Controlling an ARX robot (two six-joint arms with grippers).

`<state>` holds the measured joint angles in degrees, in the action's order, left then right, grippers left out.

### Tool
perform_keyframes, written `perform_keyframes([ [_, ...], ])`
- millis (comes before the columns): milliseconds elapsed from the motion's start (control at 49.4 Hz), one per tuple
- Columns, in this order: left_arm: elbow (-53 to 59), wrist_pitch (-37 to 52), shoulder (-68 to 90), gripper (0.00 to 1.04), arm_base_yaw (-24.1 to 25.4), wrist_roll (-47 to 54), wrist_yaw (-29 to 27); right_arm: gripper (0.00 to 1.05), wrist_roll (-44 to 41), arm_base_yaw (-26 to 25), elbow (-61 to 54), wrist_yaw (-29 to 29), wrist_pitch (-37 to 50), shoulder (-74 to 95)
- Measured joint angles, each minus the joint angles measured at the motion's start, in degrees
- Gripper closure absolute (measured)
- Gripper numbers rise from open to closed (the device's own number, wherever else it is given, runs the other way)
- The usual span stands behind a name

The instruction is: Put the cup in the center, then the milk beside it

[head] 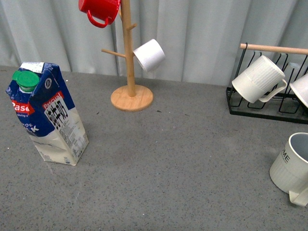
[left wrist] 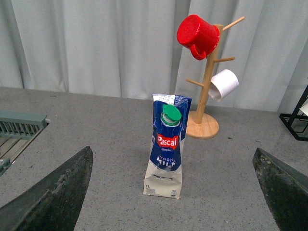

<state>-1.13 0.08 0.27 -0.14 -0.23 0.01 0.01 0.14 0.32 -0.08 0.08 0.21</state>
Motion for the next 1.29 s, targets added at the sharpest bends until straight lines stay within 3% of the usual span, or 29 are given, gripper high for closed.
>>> perform_keyframes([
  [1032,0.0,0.0,0.0,0.07,0.0,0.0,0.0,0.09,0.0,0.0,0.0,0.0,0.0,0.0],
  [1072,0.0,0.0,0.0,0.07,0.0,0.0,0.0,0.09,-0.9,0.7,0.4,2.2,-1.5,0.7],
  [1092,0.0,0.0,0.0,0.07,0.0,0.0,0.0,0.09,-2.4,1.9,1.3,7.1,-3.9,2.3],
  [1133,0.0,0.0,0.0,0.07,0.0,0.0,0.0,0.09,-4.2,2.8,2.1,11.3,-4.9,5.5],
  [1295,0.0,0.0,0.0,0.07,0.0,0.0,0.0,0.09,-5.8,0.5,3.7,7.0,3.5,19.4],
])
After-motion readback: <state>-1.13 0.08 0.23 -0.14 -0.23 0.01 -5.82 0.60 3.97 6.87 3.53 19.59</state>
